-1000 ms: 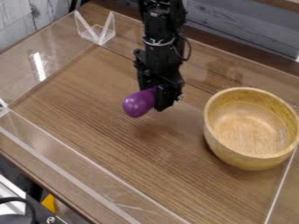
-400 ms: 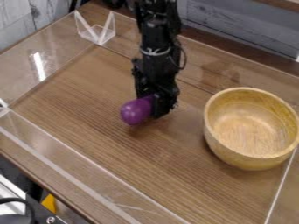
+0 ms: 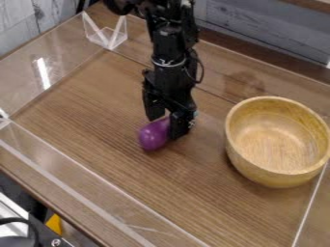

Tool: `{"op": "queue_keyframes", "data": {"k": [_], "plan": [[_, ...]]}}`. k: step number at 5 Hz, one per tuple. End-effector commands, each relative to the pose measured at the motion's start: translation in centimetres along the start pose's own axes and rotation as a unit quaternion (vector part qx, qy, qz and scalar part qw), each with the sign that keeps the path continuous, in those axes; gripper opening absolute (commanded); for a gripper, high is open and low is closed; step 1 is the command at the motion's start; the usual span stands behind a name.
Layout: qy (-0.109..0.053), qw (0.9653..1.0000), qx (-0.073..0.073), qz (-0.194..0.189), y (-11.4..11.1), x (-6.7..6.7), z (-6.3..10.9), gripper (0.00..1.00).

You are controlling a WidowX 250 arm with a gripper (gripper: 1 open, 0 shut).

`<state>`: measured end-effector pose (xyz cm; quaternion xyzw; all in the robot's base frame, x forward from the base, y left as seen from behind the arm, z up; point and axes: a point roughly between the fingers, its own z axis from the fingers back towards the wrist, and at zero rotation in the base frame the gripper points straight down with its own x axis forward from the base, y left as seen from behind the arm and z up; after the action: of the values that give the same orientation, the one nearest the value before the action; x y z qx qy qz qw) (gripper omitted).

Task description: Remove the purple eggplant from inside the brown bowl and put it on the table

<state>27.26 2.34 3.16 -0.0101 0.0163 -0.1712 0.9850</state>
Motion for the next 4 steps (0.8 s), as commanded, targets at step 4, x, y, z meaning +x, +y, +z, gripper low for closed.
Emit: {"op": "queue_keyframes", "data": {"k": [4], "plan": [[-0.027,0.9996,0.006,0.001,-0.4,0.8,3.9,1.00]]}}
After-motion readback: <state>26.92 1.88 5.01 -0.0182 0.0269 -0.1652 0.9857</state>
